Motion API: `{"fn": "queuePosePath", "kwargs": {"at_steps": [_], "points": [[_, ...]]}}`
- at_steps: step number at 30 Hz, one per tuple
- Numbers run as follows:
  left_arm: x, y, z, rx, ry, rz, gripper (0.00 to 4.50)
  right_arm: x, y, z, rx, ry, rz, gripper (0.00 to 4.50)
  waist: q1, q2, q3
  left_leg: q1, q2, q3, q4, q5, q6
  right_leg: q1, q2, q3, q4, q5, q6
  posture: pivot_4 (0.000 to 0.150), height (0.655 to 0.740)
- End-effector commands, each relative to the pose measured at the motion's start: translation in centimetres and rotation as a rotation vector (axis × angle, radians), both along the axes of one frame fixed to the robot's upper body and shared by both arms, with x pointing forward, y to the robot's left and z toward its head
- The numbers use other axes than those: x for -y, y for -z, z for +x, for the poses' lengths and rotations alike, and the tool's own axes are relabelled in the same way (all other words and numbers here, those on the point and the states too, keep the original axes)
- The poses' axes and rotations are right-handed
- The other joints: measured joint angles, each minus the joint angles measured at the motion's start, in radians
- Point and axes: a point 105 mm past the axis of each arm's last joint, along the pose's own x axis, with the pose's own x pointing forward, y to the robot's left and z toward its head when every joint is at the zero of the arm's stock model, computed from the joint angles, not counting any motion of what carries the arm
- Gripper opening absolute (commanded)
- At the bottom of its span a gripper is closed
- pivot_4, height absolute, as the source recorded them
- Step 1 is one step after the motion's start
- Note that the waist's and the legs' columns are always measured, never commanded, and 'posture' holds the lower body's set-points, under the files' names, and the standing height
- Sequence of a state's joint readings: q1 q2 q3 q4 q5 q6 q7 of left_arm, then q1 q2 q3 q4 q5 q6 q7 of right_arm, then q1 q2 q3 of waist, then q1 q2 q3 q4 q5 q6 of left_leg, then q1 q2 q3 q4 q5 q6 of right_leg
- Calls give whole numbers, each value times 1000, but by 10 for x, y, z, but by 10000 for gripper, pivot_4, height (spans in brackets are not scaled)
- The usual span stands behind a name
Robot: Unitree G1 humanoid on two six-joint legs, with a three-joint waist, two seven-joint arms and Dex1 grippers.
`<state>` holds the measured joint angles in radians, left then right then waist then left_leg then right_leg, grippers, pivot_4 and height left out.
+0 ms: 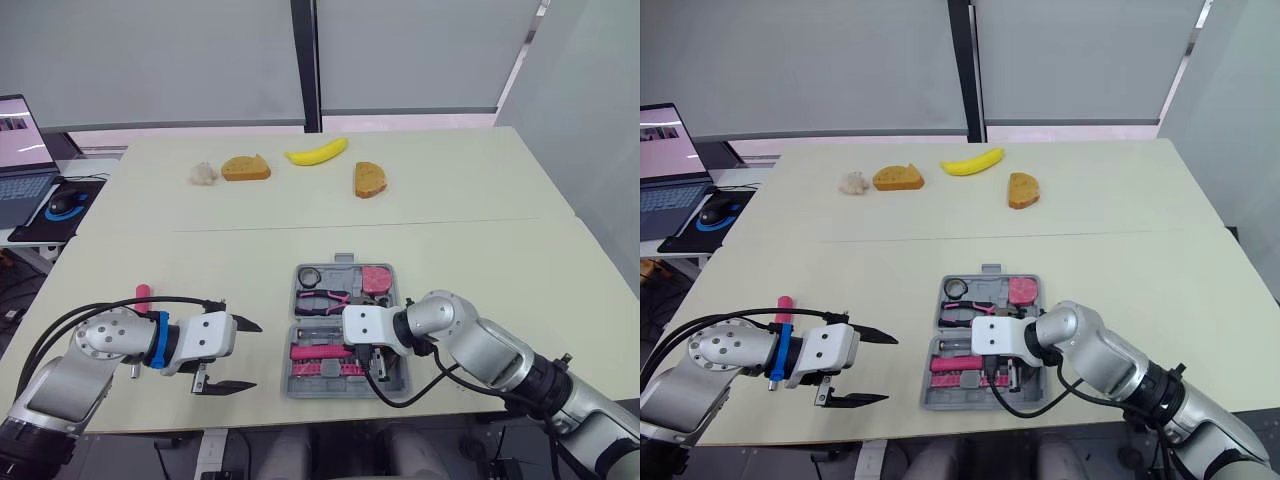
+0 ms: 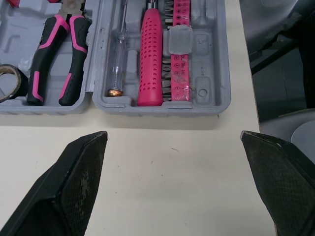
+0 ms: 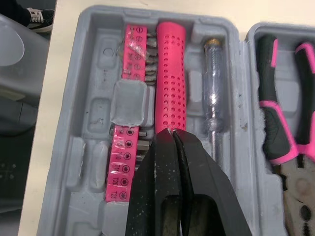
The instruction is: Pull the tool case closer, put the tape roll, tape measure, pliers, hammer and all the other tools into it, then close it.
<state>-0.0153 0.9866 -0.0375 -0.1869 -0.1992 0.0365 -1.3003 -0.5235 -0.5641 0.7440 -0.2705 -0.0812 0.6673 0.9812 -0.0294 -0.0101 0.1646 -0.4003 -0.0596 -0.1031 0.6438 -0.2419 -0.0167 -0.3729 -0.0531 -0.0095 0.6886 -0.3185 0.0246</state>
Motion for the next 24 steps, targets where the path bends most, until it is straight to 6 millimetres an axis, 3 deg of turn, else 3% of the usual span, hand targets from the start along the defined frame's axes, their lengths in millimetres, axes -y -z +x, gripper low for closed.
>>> {"fn": "queuePosePath", "kwargs": {"at_steps": [1,5,11,19,23,24], "points": [[6,-7,0,18,22,-19,45000,0,5,1,13,-7,-13,109,0,0,0,0,0,0,0,0,0,0,0,0,0,0,0,1500,7361],[6,-7,0,17,24,-20,45000,4,13,3,-14,24,-33,109,0,0,0,1,0,0,0,0,0,0,0,0,1,0,0,1500,7361],[7,-7,-1,16,22,-20,45000,2,7,0,-15,-2,3,109,0,0,0,1,0,0,0,0,0,0,0,0,2,0,0,1500,7361],[5,-8,1,13,-30,-62,45000,-5,-31,-6,0,-57,144,109,0,0,0,1,0,0,0,0,0,0,0,0,2,0,0,1500,7361],[-3,-13,7,24,-110,-123,45000,1,-55,-5,27,-15,233,109,1,0,0,0,0,-1,0,0,0,0,0,0,1,0,0,1500,7361],[-7,-18,11,36,-167,-180,45000,12,-61,-2,47,32,246,109,1,0,0,0,0,-1,0,0,0,0,0,0,1,0,0,1500,7361]]}}
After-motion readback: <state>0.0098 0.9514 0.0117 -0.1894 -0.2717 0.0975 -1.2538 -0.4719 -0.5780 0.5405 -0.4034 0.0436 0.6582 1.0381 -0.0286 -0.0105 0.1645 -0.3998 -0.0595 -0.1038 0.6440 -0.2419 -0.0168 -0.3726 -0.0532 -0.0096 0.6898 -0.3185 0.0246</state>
